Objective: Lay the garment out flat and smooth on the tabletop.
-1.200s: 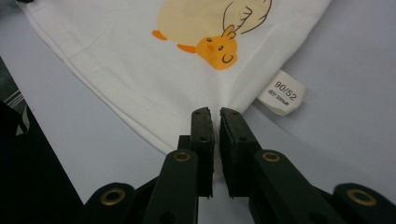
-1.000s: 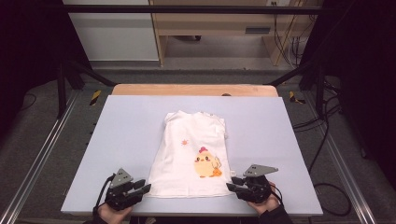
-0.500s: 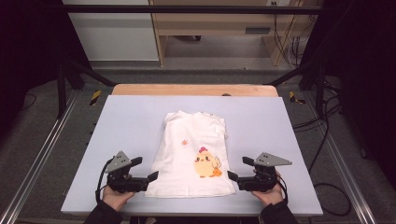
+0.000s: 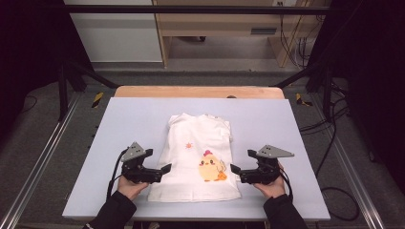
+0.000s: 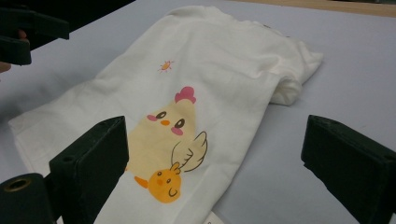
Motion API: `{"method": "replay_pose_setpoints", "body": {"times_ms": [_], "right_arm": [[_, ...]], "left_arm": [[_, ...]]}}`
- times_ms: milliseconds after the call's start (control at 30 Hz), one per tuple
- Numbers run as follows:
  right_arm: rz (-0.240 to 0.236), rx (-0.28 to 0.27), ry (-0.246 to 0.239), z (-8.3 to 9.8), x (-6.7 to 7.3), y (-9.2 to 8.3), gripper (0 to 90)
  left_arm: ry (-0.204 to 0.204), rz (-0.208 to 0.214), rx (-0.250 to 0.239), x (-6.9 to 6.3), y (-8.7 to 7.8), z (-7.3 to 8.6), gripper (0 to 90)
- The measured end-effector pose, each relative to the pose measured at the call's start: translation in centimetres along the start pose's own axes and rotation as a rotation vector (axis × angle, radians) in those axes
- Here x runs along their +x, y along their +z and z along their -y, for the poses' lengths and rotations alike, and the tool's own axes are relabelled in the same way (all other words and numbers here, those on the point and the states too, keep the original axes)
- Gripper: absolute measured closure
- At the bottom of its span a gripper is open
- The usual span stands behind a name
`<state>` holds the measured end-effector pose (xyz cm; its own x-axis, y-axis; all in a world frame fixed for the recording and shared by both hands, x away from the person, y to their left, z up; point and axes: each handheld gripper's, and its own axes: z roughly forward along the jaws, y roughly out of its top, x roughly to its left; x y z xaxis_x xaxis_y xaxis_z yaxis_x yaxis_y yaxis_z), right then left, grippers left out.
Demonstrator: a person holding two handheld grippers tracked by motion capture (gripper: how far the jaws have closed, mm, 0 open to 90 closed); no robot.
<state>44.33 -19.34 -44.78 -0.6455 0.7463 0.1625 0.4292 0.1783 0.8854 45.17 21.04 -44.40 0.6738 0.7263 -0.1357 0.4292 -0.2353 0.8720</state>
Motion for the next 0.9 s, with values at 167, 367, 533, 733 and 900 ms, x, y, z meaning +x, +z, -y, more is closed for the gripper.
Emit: {"method": "replay_pose_setpoints", "body": {"times_ms": [167, 367, 533, 733, 900], "right_arm": [[0.012, 0.004, 0.002, -0.4, -0.4, 0.6, 7.3], [0.026, 0.000, 0.003, -1.1, -1.1, 1.4, 7.4], [0.039, -0.004, 0.001, -2.2, -1.6, 2.2, 7.4], [0.060, -0.017, 0.005, -3.3, -2.4, 3.2, 7.5], [0.073, -0.017, 0.011, -4.1, -3.0, 4.0, 7.7]], "left_arm": [[-0.008, 0.007, -0.009, 0.1, 1.2, -0.2, 5.7], [-0.010, 0.023, -0.006, 0.0, 2.5, 0.0, 25.1], [0.003, 0.028, 0.026, -0.2, 3.2, 0.3, 40.9], [-0.005, 0.046, 0.068, -0.2, 3.9, 1.0, 59.4], [0.010, 0.051, 0.100, -0.5, 4.4, 1.4, 71.2]]}}
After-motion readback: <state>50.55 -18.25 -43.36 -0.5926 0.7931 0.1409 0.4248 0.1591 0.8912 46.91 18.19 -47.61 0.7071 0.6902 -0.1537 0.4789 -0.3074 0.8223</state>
